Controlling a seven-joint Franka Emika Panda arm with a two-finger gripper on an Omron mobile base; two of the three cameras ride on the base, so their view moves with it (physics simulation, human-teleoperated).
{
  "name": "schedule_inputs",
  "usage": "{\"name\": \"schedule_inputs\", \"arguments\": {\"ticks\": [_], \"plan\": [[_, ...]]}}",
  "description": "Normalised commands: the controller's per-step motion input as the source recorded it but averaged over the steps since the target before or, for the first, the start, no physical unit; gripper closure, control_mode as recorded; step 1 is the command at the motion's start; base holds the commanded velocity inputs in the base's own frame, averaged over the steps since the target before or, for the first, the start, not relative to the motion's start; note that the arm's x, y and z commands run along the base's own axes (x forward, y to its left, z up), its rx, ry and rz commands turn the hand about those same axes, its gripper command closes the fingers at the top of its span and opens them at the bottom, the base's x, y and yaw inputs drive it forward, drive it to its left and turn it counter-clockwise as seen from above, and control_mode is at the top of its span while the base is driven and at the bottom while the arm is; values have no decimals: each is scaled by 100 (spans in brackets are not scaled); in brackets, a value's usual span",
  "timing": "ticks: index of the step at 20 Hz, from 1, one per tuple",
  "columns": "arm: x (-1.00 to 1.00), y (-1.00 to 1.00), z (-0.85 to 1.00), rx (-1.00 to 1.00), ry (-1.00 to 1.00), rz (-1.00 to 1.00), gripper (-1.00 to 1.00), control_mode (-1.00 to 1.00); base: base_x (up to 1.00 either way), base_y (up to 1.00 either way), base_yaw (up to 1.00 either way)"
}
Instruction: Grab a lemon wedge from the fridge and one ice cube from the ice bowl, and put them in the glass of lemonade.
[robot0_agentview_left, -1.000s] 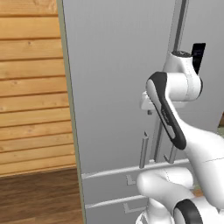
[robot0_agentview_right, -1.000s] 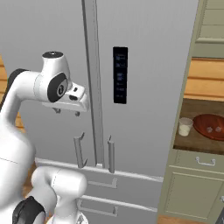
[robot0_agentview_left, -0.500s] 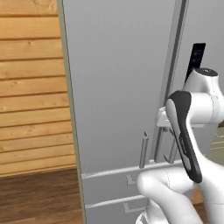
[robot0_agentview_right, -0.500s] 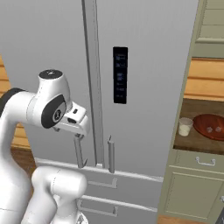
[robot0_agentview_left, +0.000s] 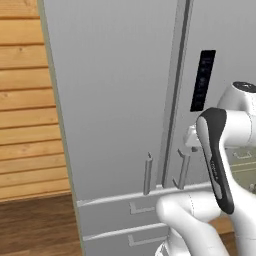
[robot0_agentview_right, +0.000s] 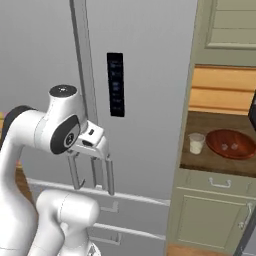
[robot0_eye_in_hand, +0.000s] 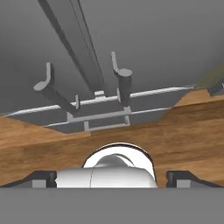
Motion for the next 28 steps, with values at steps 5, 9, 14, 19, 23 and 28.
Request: {"name": "schedule_inputs", "arguments": {"ticks": [5,9,14,19,23,28], "plan": [[0,0,0,0,0,0,-100,100,0,-100,0],[0,0,0,0,0,0,-100,100,3,-100,0],[0,0,0,0,0,0,-100,100,19,-98,2],[0,0,0,0,0,0,-100,100,48,-53,21],[0,0,0,0,0,0,-100,100,40,-53,32],[0,0,0,0,0,0,-100,100,24,-56,34]]}}
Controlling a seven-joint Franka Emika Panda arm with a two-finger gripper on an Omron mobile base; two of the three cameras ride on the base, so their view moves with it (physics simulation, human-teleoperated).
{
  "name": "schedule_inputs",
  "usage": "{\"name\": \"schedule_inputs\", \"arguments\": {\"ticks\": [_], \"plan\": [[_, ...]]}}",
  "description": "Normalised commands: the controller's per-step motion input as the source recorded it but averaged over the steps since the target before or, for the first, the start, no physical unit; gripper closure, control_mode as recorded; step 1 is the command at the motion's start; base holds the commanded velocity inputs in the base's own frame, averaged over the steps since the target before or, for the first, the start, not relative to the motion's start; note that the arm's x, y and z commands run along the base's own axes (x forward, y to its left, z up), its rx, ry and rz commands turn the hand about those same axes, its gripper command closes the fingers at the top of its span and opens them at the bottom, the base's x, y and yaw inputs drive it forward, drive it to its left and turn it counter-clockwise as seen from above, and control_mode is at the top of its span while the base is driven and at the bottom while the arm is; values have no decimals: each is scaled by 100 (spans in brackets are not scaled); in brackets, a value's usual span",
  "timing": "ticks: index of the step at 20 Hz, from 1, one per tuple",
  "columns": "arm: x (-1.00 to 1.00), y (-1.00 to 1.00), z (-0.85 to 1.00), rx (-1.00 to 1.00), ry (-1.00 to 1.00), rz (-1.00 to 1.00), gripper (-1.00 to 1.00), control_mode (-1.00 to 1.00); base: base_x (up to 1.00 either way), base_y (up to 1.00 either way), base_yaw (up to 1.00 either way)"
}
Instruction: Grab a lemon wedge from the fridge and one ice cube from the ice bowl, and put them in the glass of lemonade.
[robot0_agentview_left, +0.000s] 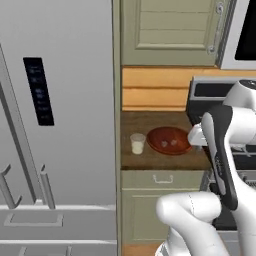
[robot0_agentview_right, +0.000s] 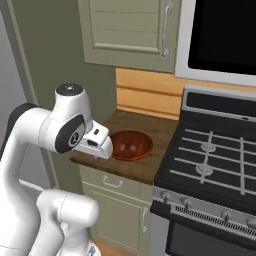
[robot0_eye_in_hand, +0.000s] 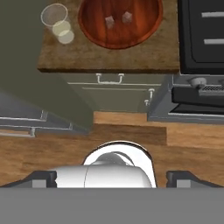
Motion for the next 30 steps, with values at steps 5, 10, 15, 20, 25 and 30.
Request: {"name": "schedule_inputs", "arguments": {"ticks": [5,10,15,20,25,30], "plan": [[0,0,0,0,0,0,-100,100,44,-41,33],[0,0,0,0,0,0,-100,100,61,-38,35],[20,-21,0,1,9,12,-100,-100,35,-36,19],[8,-8,-6,-1,20,18,-100,-100,0,0,0],[17,-1,-6,-8,9,29,-100,-100,0,0,0],[23,-4,-47,0,-3,11,-100,-100,0,0,0]]}}
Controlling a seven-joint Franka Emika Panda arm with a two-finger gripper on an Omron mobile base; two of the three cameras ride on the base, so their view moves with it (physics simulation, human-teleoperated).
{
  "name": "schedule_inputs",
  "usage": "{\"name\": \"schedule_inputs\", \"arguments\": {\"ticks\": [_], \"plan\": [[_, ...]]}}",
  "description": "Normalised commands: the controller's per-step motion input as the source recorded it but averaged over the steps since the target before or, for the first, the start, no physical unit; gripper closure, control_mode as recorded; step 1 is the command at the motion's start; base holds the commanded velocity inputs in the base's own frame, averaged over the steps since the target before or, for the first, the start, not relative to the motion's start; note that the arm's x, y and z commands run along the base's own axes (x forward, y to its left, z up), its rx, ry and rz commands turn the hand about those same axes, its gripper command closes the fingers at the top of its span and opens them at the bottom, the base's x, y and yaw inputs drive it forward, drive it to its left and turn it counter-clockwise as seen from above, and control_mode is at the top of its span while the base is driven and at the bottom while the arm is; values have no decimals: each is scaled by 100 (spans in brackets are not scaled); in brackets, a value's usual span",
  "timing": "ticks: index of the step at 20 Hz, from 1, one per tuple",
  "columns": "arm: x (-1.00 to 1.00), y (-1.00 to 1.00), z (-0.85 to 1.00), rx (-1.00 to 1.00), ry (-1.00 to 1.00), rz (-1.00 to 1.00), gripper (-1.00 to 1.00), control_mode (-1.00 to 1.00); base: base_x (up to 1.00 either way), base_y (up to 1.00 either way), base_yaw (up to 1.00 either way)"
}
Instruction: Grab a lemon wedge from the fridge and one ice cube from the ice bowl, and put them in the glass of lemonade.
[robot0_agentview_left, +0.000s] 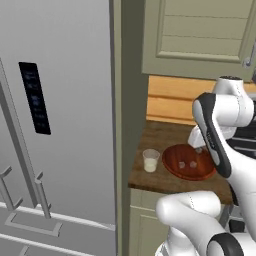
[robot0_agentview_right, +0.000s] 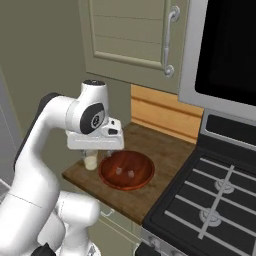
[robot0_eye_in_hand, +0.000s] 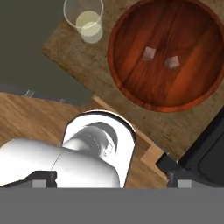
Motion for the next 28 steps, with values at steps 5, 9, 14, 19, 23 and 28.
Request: {"name": "schedule_inputs", "arguments": {"ticks": [5,9,14,19,23,28], "plan": [[31,-2,-24,0,-11,0,-100,-100,0,0,0],[52,0,-63,0,-4,0,-100,-100,0,0,0],[67,0,-73,-1,5,0,-100,-100,0,0,0],[62,0,-56,-2,11,0,-100,-100,0,0,0],[49,-17,-39,0,17,0,-100,-100,0,0,0],[27,-10,-11,0,11,0,-100,-100,0,0,0]]}}
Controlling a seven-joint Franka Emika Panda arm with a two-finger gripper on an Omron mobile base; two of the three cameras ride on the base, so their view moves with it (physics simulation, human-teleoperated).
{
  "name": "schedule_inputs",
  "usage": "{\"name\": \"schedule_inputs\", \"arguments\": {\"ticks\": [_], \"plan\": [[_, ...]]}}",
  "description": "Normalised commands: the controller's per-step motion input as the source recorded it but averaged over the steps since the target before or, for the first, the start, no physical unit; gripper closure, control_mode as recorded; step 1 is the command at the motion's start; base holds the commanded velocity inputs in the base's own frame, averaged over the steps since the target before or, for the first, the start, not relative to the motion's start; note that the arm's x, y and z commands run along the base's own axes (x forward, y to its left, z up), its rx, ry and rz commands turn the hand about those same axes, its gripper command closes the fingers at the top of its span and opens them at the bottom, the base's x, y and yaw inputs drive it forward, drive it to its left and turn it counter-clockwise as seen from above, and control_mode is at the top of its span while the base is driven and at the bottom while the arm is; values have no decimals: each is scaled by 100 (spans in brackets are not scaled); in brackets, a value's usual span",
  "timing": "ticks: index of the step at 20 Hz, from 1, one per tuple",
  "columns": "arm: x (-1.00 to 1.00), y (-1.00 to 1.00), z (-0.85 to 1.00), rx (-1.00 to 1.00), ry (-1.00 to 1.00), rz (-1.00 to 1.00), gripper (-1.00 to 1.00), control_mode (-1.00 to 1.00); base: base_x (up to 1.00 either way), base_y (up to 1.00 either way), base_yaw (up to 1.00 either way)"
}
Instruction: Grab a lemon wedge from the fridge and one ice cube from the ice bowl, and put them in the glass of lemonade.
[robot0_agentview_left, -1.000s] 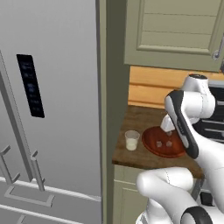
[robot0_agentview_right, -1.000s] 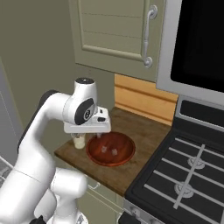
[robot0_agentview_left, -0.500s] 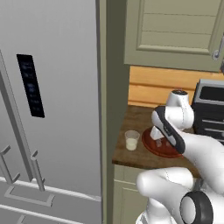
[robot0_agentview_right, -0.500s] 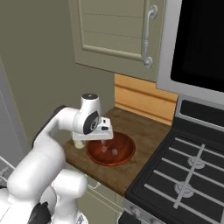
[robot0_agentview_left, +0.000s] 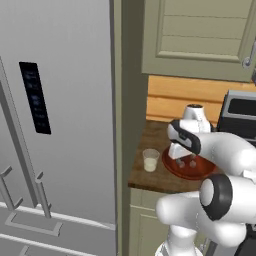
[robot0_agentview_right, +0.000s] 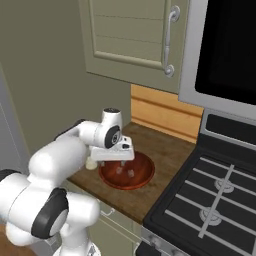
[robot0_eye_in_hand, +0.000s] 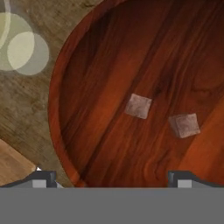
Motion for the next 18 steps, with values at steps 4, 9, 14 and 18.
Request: {"name": "schedule_inputs", "arguments": {"ticks": [4,9,14,18], "plan": [[6,-1,-16,0,1,0,-100,-100,0,0,0],[0,0,-31,1,0,0,-100,-100,0,0,0],[0,0,-40,1,0,0,-100,-100,0,0,0],[2,0,-34,3,-1,0,-100,-100,0,0,0]]}}
